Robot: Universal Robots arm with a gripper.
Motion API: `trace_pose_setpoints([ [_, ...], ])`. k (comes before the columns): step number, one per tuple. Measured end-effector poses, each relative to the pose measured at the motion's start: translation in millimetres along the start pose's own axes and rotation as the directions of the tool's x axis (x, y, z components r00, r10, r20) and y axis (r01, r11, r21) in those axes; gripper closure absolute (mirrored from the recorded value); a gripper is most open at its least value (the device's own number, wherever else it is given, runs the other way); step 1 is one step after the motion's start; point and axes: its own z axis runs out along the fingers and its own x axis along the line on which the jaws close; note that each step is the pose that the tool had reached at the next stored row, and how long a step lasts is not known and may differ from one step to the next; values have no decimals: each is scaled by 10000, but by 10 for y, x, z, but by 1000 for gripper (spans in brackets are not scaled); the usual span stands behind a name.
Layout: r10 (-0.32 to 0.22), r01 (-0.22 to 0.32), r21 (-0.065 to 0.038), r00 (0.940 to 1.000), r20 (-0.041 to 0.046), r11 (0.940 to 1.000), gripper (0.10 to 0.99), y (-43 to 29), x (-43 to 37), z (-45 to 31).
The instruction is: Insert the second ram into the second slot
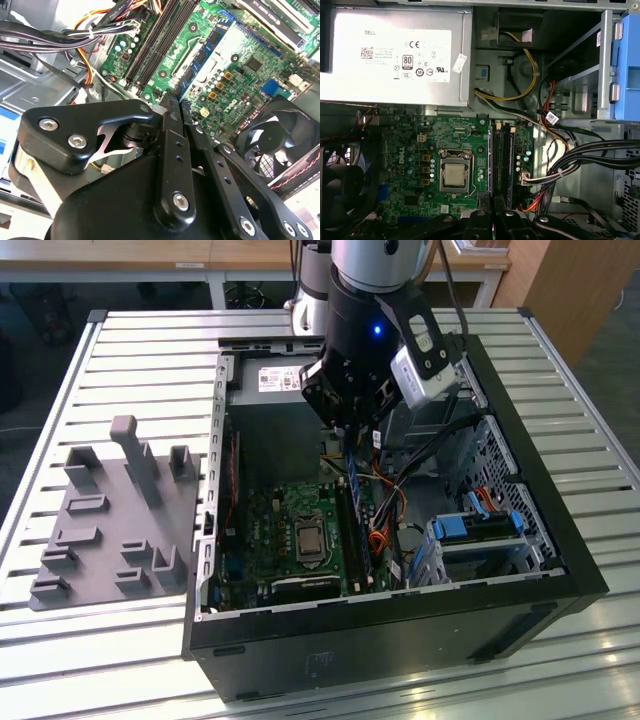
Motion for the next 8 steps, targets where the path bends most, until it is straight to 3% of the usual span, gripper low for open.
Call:
trace_pose_setpoints([
  [8, 0, 0, -1, 10000, 0, 10000, 949, 0, 0, 21],
])
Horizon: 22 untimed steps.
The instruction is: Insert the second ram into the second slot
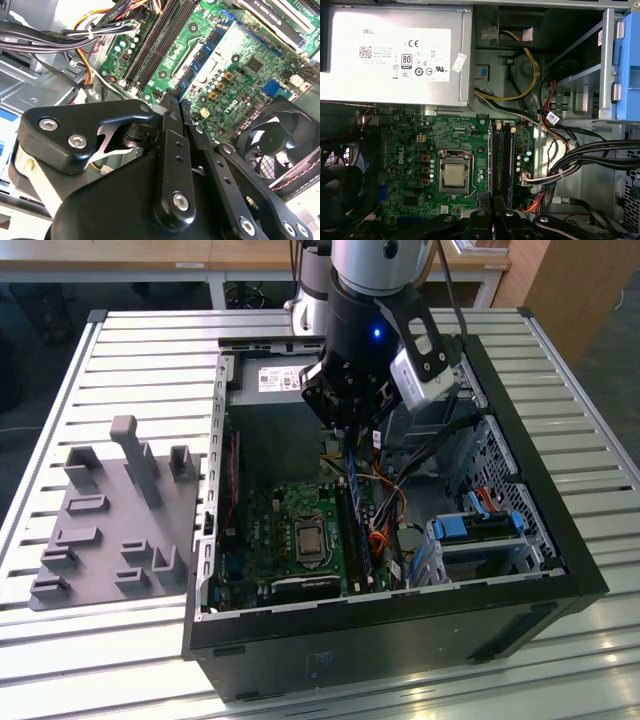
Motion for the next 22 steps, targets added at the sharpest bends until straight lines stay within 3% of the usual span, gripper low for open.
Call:
trace_pose_setpoints([
  [22, 0, 0, 0, 10000, 0, 10000, 949, 0, 0, 61],
])
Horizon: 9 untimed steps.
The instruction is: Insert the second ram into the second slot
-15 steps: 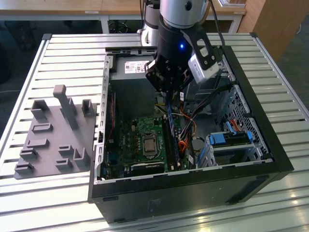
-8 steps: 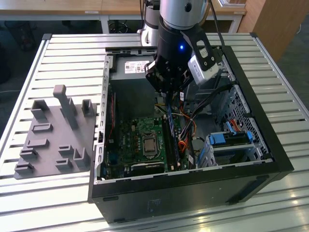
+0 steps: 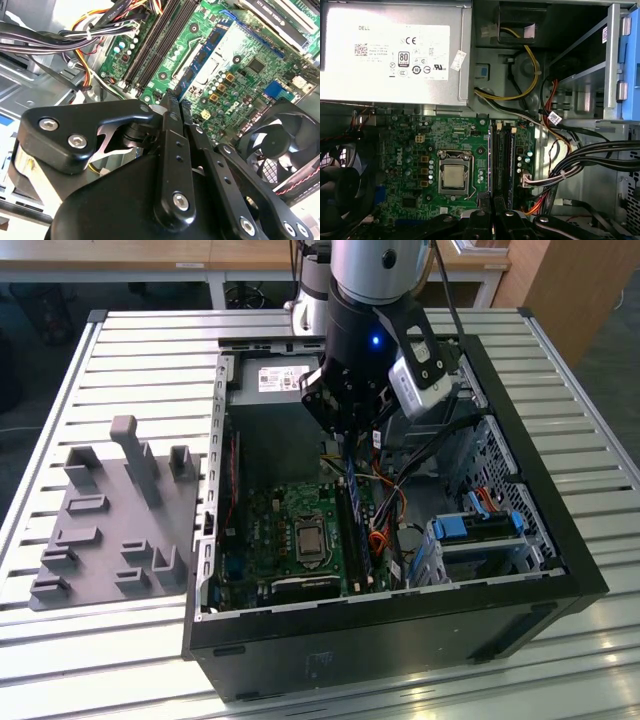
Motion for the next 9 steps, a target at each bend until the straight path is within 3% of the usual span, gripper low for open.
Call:
trace_pose_setpoints([
  [9, 0, 0, -2, 10000, 0, 10000, 949, 0, 0, 27],
])
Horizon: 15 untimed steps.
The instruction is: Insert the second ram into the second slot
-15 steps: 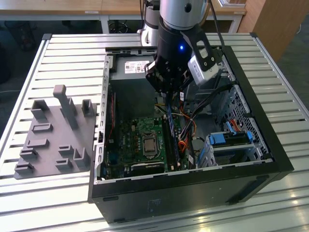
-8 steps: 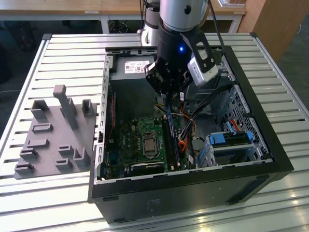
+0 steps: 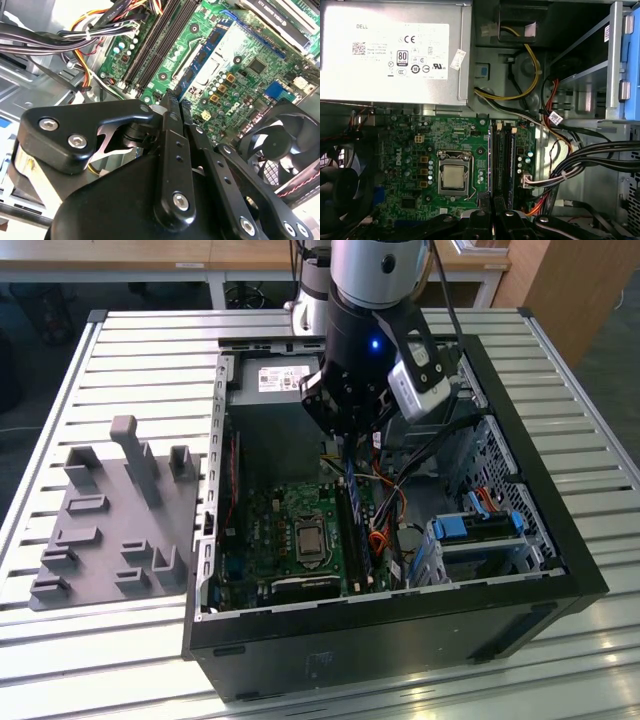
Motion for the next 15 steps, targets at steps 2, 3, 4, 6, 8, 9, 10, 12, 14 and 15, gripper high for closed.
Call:
trace_pose_setpoints([
  [2, 0, 0, 1, 10000, 0, 10000, 949, 0, 0, 7],
  [3, 1, -1, 1, 10000, 0, 10000, 949, 0, 0, 12],
  [4, 0, 0, 1, 10000, 0, 10000, 949, 0, 0, 18],
  [6, 0, 0, 1, 10000, 0, 10000, 949, 0, 0, 31],
  [8, 0, 0, 1, 10000, 0, 10000, 949, 0, 0, 43],
  [9, 0, 0, 1, 10000, 0, 10000, 949, 0, 0, 50],
  [10, 0, 0, 1, 10000, 0, 10000, 949, 0, 0, 57],
  [12, 1, -1, 2, 10000, -1, 10000, 949, 0, 0, 69],
  [14, 0, 0, 2, 10000, -1, 10000, 949, 0, 0, 83],
  [15, 0, 0, 2, 10000, -1, 10000, 949, 0, 0, 89],
])
